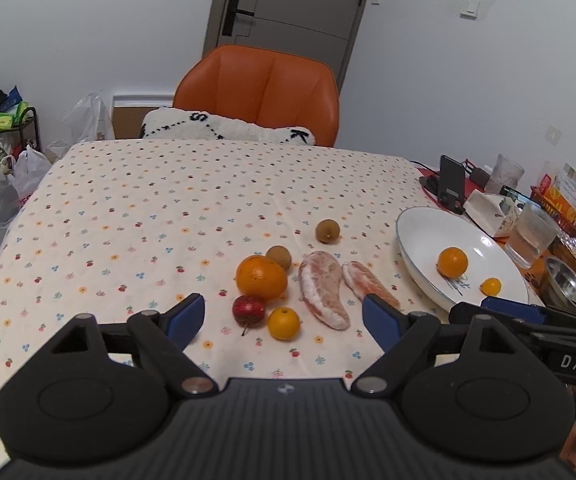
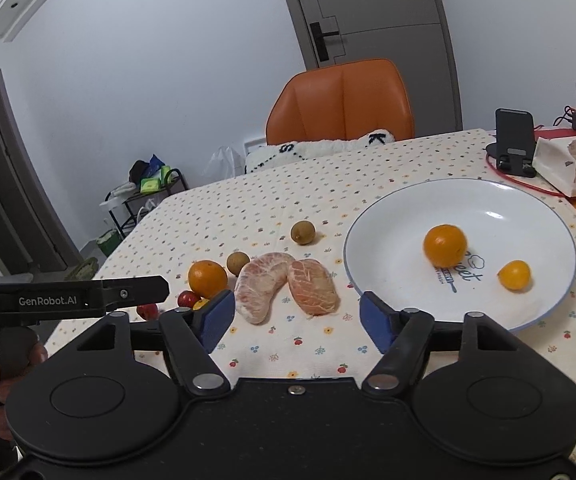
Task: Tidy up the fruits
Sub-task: 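Grasp a pink pomelo segment with the right gripper while the left gripper grasps a small orange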
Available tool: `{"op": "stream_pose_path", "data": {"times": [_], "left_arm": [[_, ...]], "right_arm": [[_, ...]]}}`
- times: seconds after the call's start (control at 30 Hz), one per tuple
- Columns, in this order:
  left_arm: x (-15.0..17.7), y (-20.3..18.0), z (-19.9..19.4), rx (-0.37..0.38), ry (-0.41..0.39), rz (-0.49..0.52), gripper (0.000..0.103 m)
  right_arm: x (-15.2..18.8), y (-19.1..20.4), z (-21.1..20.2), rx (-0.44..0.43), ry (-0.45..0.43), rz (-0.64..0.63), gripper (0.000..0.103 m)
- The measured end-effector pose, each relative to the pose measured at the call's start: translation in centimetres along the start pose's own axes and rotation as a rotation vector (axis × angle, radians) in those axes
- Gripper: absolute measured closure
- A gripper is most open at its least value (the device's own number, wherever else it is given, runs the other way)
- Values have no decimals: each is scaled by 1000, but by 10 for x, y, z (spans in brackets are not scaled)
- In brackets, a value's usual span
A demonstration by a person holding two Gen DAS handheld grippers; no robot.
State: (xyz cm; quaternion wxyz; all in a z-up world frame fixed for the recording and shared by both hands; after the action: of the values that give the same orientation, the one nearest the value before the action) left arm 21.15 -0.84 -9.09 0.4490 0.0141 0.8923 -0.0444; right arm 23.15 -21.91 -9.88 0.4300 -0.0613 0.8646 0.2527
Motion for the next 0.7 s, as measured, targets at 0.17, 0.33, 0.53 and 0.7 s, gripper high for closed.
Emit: {"op": "stream_pose_path", "data": {"times": [0.17, 0.33, 0.53, 0.7], "left_arm": [[8, 3, 8, 17, 18, -30, 45], [12, 3, 16, 35, 33, -44, 57], [13, -1, 30, 62, 41, -56, 67], [15, -2, 42, 71, 52, -68, 70]], "right_arm": [[3, 3, 9, 2, 26, -19, 43], [4, 3, 17, 7, 37, -18, 43], [5, 5, 26, 15, 56, -35, 51], [4, 6, 36, 31, 62, -64, 56]]}}
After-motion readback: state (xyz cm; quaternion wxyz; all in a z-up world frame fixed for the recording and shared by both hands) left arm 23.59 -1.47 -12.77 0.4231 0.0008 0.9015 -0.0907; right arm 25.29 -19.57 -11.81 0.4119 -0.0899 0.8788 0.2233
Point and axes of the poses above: each gripper's, at about its wrist camera, not at the fingertips, and z roughly the way its jaws point, y to its left, x to its underside, the point moved 6 cm from there along z, roughly the way its jaws point, and after that the axes turned 10 degrees about z, right-handed, at the moved point
